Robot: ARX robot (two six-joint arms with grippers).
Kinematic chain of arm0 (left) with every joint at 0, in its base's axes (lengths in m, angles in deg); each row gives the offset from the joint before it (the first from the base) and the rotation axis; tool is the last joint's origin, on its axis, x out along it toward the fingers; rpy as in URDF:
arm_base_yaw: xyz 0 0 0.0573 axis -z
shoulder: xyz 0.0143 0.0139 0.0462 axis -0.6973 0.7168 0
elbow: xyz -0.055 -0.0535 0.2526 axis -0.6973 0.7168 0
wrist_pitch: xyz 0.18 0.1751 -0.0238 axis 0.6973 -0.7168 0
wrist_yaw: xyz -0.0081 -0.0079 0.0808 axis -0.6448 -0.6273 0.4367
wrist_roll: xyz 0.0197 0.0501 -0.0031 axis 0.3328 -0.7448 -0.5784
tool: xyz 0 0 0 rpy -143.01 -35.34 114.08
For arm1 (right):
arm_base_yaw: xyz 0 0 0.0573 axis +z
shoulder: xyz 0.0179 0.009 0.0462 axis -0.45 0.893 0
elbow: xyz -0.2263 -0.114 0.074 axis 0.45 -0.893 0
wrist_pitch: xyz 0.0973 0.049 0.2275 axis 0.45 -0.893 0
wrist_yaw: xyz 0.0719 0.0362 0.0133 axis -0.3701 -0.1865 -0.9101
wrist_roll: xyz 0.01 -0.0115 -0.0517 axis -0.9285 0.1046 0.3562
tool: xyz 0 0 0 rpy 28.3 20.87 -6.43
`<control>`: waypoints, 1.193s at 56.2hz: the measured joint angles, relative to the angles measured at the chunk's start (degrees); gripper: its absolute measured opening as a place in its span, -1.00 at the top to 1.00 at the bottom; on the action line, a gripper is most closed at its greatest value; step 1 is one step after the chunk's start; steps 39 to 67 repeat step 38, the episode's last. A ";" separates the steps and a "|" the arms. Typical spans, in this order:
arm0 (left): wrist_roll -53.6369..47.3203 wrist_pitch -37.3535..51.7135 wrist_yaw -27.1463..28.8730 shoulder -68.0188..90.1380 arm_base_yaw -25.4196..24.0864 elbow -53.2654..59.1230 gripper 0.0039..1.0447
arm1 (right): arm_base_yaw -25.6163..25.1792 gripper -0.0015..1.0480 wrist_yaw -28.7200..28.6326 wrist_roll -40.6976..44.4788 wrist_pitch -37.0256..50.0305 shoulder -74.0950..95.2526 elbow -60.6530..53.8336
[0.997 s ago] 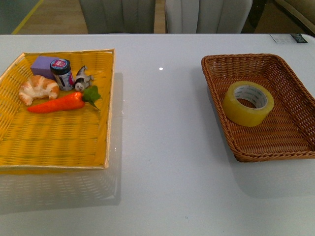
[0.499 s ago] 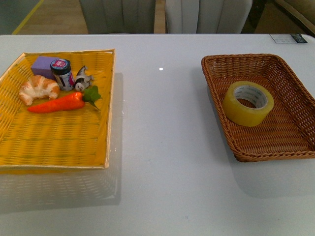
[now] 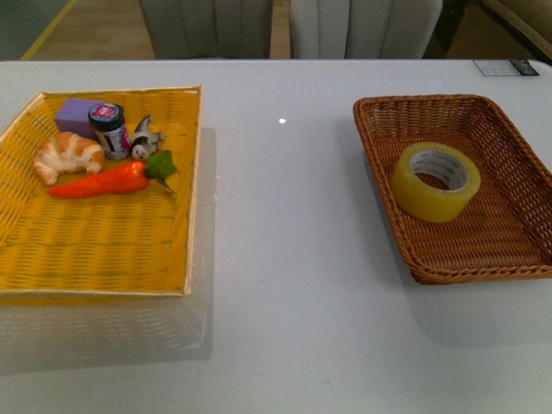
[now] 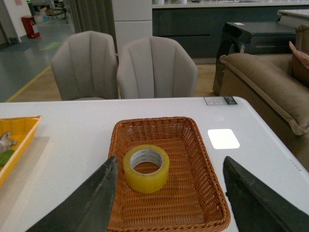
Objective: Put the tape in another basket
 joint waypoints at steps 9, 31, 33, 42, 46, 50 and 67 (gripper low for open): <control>0.00 0.00 0.00 0.00 0.00 0.00 -0.65 | 0.00 -0.81 0.00 0.00 -0.02 0.00 0.00; -0.11 0.00 -0.02 0.00 0.00 0.00 -0.83 | 0.00 -0.83 0.00 0.00 0.00 0.00 0.00; -0.11 0.00 0.00 0.00 0.00 0.00 -0.83 | 0.00 -0.83 0.00 0.00 -0.02 0.00 0.00; -0.11 0.00 -0.02 0.00 0.00 0.00 -0.83 | 0.00 -0.83 0.00 0.00 0.00 0.00 0.00; -0.11 0.00 -0.02 0.00 0.00 0.00 -0.83 | 0.00 -0.83 0.00 0.00 0.00 0.00 0.00; -0.11 0.00 -0.02 0.00 0.00 0.00 -0.83 | 0.00 -0.83 0.00 0.00 0.00 0.00 0.00; -0.11 0.00 -0.02 0.00 0.00 0.00 -0.83 | 0.00 -0.83 0.00 0.00 0.00 0.00 0.00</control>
